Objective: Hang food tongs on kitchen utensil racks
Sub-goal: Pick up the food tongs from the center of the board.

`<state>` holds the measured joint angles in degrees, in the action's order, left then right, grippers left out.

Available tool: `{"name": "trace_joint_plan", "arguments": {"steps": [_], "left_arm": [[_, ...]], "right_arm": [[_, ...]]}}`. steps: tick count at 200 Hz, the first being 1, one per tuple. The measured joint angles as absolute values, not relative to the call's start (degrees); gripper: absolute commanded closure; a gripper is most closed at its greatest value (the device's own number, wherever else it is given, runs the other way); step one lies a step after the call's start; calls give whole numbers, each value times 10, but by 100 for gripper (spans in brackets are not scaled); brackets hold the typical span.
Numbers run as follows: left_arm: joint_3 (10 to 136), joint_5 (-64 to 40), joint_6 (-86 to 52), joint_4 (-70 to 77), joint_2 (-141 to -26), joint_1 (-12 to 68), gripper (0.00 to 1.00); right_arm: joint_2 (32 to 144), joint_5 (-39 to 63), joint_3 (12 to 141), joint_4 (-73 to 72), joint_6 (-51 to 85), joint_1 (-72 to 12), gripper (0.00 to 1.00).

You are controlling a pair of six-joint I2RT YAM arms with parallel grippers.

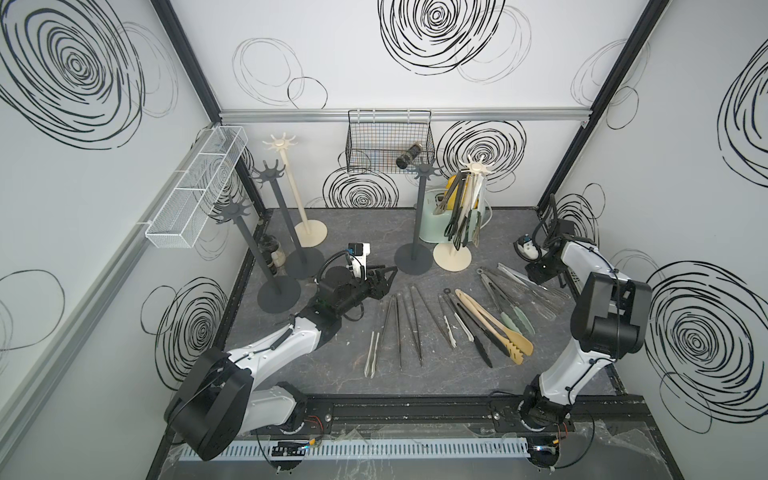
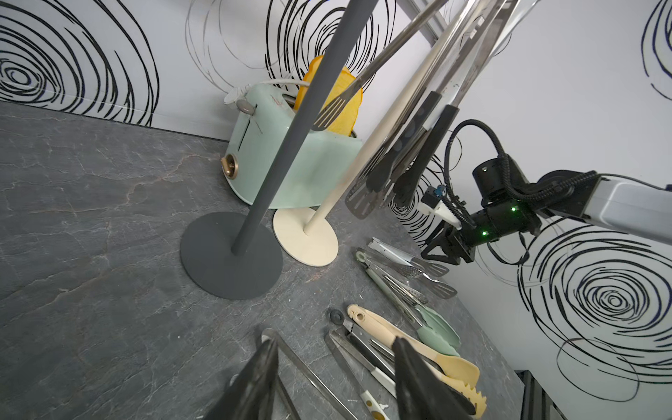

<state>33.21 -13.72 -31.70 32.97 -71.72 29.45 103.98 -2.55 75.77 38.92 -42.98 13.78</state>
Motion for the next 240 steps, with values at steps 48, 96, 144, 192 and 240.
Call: {"name": "trace_joint_plan", "arguments": {"steps": [48,96,144,192,240], "left_arm": [[332,-147,-309,329,-717,295,47],[332,-154,-306,329,-717,294,48],[332,-157,-305,331,-717,292,48],[332,-160,-304,331,-721,291,48],[332,-160,-300,331,-725,291,49]], "right_arm": [[1082,-26,767,392,-474,139,52],[1089,-29,790,389,-494,139,52],[1096,-31,810,389,-509,136,52],[1134,-35,819,389,-518,135,52],[1166,-35,832,389,-524,132,52]]}}
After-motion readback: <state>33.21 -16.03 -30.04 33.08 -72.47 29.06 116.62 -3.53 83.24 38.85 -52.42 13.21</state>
